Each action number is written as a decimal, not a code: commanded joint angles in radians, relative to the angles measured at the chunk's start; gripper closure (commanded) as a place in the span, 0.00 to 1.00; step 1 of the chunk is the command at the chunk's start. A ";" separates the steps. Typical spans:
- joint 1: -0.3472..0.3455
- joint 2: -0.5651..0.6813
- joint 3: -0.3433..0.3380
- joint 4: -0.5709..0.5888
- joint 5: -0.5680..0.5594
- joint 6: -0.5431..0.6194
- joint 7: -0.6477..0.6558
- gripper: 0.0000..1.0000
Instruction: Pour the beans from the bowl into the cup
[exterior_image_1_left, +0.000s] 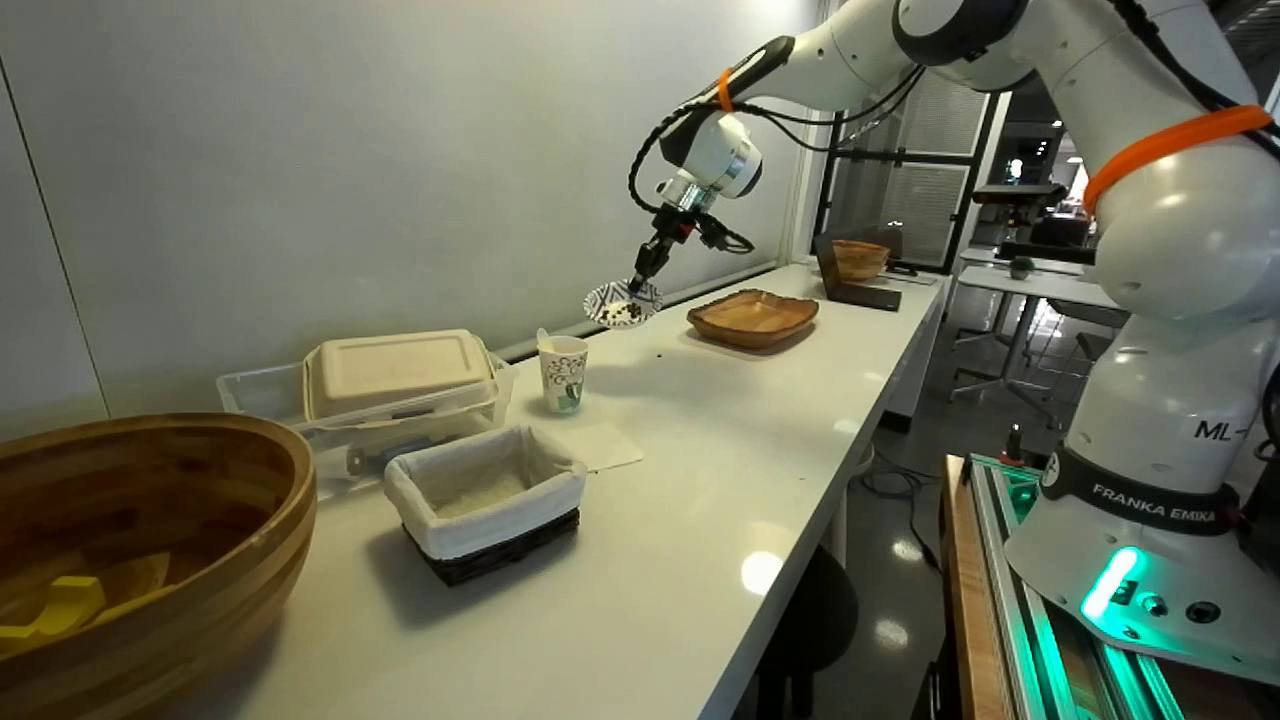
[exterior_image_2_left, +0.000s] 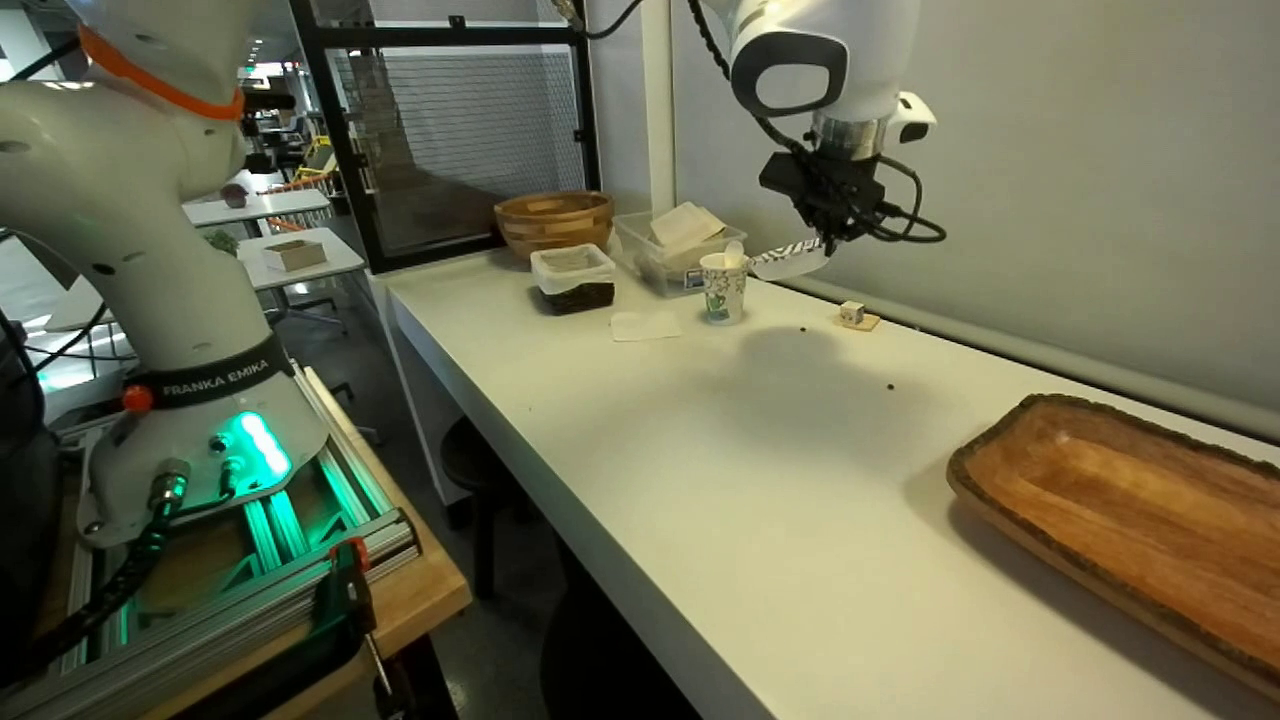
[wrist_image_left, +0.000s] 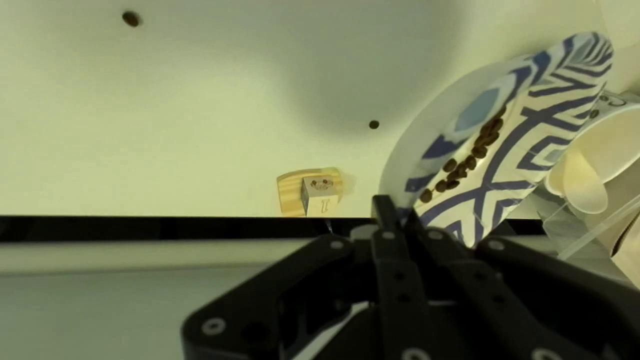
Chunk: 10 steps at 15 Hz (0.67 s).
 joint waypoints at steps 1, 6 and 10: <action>0.068 -0.075 -0.041 -0.078 -0.033 0.097 -0.017 0.99; 0.134 -0.103 -0.034 -0.110 -0.038 0.233 -0.059 0.99; 0.169 -0.120 -0.007 -0.151 -0.058 0.340 -0.121 0.99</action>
